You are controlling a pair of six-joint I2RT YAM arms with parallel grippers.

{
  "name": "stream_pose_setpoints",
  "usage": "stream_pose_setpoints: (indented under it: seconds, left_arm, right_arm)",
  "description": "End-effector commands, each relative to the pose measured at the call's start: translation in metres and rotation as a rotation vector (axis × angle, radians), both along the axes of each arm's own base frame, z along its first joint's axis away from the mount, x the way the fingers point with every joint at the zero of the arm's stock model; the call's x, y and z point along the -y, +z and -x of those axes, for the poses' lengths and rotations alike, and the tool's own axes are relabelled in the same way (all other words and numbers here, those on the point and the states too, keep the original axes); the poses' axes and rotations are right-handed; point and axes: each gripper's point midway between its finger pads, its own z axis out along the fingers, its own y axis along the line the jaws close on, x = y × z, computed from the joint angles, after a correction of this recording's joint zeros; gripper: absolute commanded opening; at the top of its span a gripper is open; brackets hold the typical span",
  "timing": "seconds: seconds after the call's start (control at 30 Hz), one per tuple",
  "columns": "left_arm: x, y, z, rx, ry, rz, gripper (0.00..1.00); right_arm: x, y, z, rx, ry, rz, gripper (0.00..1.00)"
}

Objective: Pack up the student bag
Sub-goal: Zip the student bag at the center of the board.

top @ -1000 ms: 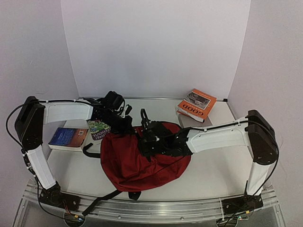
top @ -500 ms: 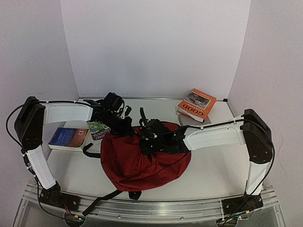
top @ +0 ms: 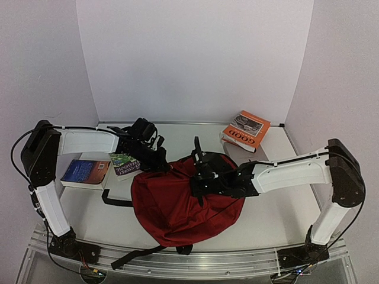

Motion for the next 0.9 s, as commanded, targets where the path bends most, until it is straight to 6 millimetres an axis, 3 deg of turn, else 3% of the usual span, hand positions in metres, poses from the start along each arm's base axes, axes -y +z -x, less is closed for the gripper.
stream_pose_setpoints:
  seconds: [0.0,0.33,0.57,0.67,0.7,0.77,0.87]
  left_arm:
    - [-0.021,-0.002,-0.04,0.035,0.137,-0.018,0.0]
    - [-0.016,-0.045,-0.037,-0.056,0.109,-0.041,0.0]
    - [-0.007,-0.044,-0.043,-0.047,0.073,-0.024,0.0]
    - [-0.007,-0.032,-0.047,-0.011,0.072,-0.02,0.0]
    - [-0.007,-0.025,-0.048,0.007,0.069,-0.016,0.0]
    - [-0.007,-0.011,-0.049,0.038,0.06,-0.005,0.02]
    - [-0.01,0.013,-0.049,0.083,0.064,0.004,0.17]
  right_arm:
    - [0.019,0.028,-0.003,0.036,-0.074,-0.045,0.0]
    - [0.02,0.047,0.008,0.027,-0.038,-0.123,0.0]
    - [0.016,0.064,0.014,0.033,-0.009,-0.181,0.0]
    - [0.019,0.068,0.012,0.039,-0.031,-0.191,0.02]
    - [0.02,0.069,0.01,0.04,-0.044,-0.192,0.07]
    - [0.024,0.071,0.008,0.045,-0.066,-0.181,0.31]
    - [0.034,0.076,0.004,0.067,-0.106,-0.153,0.6]
